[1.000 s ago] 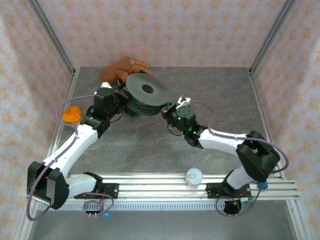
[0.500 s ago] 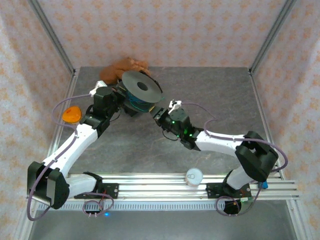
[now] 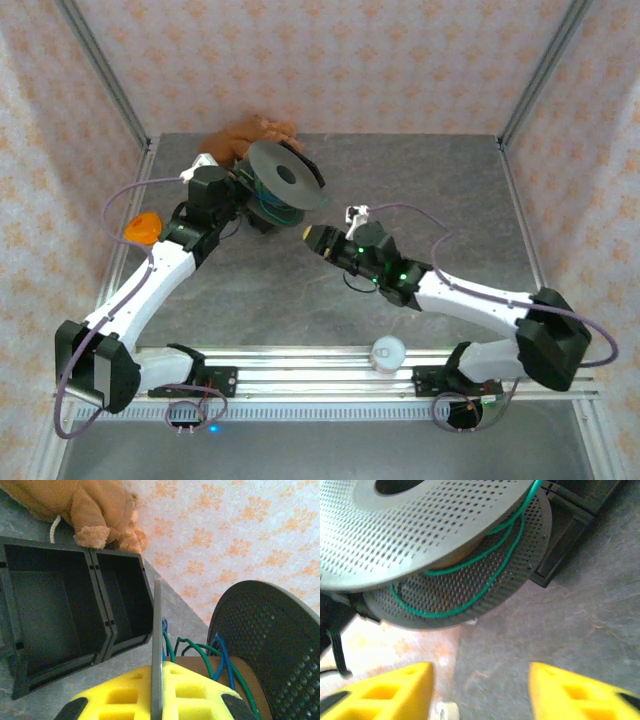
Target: Wrap the cables
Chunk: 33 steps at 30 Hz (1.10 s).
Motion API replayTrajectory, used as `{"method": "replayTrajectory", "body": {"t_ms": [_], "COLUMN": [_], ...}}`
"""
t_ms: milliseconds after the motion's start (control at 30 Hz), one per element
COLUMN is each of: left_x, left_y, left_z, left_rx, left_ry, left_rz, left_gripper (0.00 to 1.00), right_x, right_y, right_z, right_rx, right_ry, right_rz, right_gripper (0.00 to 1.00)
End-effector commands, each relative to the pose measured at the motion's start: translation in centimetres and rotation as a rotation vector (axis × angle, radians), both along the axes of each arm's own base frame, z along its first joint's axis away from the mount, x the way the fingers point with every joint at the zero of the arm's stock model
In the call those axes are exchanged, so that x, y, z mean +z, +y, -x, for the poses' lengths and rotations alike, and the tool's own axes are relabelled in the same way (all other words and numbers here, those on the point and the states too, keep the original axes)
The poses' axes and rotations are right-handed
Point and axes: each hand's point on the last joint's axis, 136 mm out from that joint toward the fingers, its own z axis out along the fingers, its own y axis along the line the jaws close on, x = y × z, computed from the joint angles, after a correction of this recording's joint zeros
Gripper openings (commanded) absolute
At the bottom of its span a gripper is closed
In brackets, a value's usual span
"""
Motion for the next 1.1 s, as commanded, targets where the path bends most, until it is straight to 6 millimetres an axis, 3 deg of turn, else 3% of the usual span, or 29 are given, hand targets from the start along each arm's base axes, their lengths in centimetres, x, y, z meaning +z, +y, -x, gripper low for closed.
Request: {"method": "replayTrajectory", "body": {"t_ms": [0, 67, 133, 333, 467, 567, 800, 900, 1067], "left_x": [4.7, 5.1, 5.5, 6.7, 6.7, 7.1, 6.5, 5.1, 1.2], "left_y": [0.0, -0.3, -0.7, -3.3, -6.2, -8.4, -15.4, -18.2, -21.7], "left_z": [0.2, 0.5, 0.9, 2.6, 3.1, 3.0, 2.1, 1.5, 0.2], "left_rx": [-0.020, -0.052, -0.089, -0.186, -0.261, -0.290, -0.332, -0.352, -0.409], "left_ry": [-0.105, -0.101, -0.096, -0.087, -0.076, -0.089, -0.110, -0.109, -0.079], "left_rz": [-0.037, -0.066, -0.095, -0.304, -0.522, -0.674, -1.211, -1.418, -1.634], "left_gripper": [0.00, 0.00, 0.00, 0.00, 0.00, 0.00, 0.00, 0.00, 0.00], "right_x": [-0.6, -0.3, 0.5, 2.0, 1.5, 0.9, -0.7, -1.2, -1.8], "right_y": [-1.9, -3.2, -4.7, -11.8, -17.2, -19.7, -22.7, -23.3, -24.6], "right_z": [2.4, 3.3, 3.9, 2.3, 1.4, 1.2, 1.6, 1.8, 2.2], "right_rx": [0.091, 0.107, 0.094, -0.131, -0.309, -0.389, -0.495, -0.514, -0.553], "right_ry": [-0.080, -0.113, -0.140, -0.152, -0.096, -0.058, 0.023, 0.040, 0.064], "right_rz": [0.135, 0.171, 0.184, 0.249, 0.340, 0.364, 0.375, 0.376, 0.406], "right_gripper": [0.65, 0.74, 0.99, 1.00, 1.00, 1.00, 1.00, 1.00, 1.00]}}
